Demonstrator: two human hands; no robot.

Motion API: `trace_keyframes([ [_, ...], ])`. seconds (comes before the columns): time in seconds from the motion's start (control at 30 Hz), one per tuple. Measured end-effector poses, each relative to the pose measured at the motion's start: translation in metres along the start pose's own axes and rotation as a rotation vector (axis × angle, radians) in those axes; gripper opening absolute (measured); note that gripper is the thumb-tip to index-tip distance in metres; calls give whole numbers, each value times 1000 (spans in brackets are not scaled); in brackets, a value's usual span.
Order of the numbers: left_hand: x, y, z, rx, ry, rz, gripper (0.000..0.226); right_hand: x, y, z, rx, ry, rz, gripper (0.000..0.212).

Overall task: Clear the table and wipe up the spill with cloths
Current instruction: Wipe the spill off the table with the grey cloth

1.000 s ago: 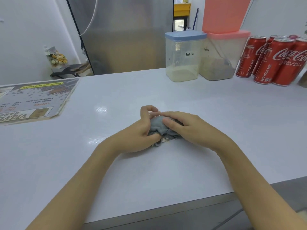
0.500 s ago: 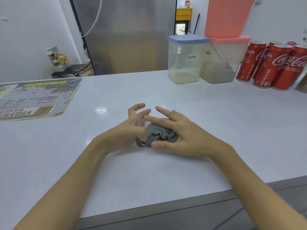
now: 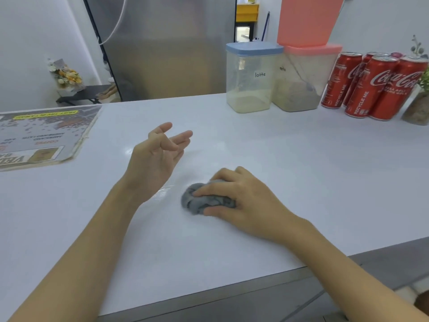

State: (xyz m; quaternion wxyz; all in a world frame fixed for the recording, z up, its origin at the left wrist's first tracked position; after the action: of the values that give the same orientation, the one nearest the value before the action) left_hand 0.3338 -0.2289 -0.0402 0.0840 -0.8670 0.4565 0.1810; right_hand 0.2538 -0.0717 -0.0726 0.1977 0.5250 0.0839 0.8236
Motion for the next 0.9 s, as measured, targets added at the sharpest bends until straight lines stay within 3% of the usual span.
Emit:
trace_keyframes([
  [0.2,8,2,-3,-29,-51,-89,64,2,21,-10,-196,51,-22,29],
  [0.27,5,3,-2,-32,-28,-96,64,6,25,-2,-246,340,-54,24],
  [0.4,6,4,-1,-44,-29,-132,68,37,20,-5,-431,1196,-293,20],
  [0.5,4,6,-1,-53,-48,-141,65,48,10,-16,-566,1403,-368,22],
  [0.6,2,6,1,-41,-53,-133,65,41,-2,-23,-590,1162,-442,13],
  [0.7,2,5,3,-27,-34,-133,66,32,-11,-22,-514,497,-387,8],
  [0.83,5,3,2,-15,-38,-156,55,12,0,-10,-375,25,-213,23],
  [0.9,7,4,1,-20,-54,-174,50,0,11,-3,-352,-99,-161,34],
])
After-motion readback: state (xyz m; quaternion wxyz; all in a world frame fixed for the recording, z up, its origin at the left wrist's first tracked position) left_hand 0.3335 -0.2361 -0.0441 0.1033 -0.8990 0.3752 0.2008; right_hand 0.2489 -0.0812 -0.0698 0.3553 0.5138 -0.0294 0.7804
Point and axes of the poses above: each hand's wrist, its own y-axis towards the middle knuckle, its own x-axis out of the back of the hand, z = x × y, the point moved 3 cm from there along y, towards the middle knuckle, and after that the axes turned 1 degree about -x, right-handed, at the moved point
